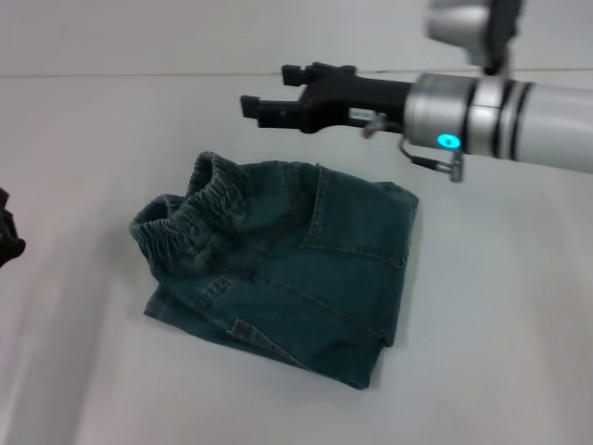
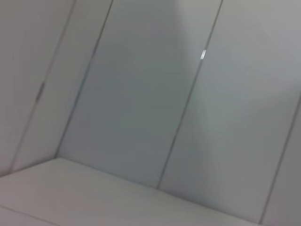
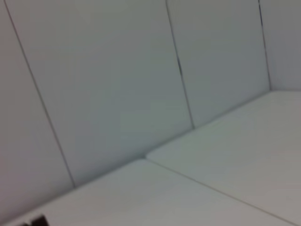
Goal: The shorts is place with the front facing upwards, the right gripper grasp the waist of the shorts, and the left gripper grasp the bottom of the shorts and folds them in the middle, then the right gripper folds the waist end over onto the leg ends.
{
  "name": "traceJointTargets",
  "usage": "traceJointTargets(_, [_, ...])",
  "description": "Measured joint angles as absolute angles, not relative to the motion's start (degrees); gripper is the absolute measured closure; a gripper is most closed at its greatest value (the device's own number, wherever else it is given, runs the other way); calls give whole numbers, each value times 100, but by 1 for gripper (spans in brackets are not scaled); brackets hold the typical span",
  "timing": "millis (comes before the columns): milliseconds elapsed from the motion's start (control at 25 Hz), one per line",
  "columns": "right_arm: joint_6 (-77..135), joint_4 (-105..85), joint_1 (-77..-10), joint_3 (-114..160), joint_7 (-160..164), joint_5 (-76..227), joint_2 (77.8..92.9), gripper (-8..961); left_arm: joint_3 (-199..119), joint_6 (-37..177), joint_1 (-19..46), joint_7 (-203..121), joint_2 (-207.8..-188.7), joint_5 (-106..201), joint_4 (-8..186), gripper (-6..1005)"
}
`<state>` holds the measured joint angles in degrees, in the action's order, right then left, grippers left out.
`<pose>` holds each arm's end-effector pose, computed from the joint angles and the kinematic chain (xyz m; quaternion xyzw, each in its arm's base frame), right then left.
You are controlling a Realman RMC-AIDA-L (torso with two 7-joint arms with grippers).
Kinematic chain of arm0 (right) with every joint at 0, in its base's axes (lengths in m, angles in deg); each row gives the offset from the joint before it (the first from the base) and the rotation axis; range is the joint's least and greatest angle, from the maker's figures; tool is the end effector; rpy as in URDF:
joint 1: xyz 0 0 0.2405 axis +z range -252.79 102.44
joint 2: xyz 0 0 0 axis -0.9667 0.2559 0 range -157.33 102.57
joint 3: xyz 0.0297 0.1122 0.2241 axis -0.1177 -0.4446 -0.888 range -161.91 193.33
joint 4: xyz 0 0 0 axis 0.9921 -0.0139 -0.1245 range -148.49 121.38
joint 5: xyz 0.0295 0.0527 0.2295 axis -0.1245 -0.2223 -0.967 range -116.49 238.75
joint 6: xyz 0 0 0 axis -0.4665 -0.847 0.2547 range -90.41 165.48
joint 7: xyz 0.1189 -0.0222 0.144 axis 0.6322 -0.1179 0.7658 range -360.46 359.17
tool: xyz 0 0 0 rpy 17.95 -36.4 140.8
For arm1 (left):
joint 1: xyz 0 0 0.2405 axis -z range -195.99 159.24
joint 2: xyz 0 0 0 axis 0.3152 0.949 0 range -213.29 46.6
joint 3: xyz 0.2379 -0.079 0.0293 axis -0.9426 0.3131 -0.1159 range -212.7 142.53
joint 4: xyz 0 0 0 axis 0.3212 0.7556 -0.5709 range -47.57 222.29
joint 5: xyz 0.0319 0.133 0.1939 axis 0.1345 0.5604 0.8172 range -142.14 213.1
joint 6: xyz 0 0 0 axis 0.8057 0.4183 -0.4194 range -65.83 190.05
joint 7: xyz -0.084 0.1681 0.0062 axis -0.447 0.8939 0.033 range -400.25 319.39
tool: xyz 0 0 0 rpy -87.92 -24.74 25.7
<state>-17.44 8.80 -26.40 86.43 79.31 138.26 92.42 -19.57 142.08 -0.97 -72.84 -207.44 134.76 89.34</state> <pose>0.1376 0.4658 -0.1134 -0.9113 0.2359 0.2771 0.1926 -0.3747 0.3078 -0.0288 -0.6149 -0.3543 -0.4053 0.5763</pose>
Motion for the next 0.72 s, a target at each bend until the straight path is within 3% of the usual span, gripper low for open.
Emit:
traceJointTargets(200, [-2840, 1572, -3469, 8623, 8339, 13860, 9026, 13, -2372, 14432, -124, -8209, -20736, 13487, 9373, 950])
traceJointTargets(480, [-4542, 1669, -4278, 8540, 8556, 13972, 8365, 13, -3839, 15114, -217, -9596, -20717, 14030, 10668, 888])
traceJointTargets(600, [-5070, 1653, -4487, 8522, 8559, 14321, 8171, 13, -4482, 15593, -236, -10110, -20696, 14422, 11351, 778])
traceJointTargets(720, [-5450, 1594, -4635, 8397, 8564, 14757, 8086, 13, -5010, 16090, -195, -10446, -20681, 15061, 12061, 629])
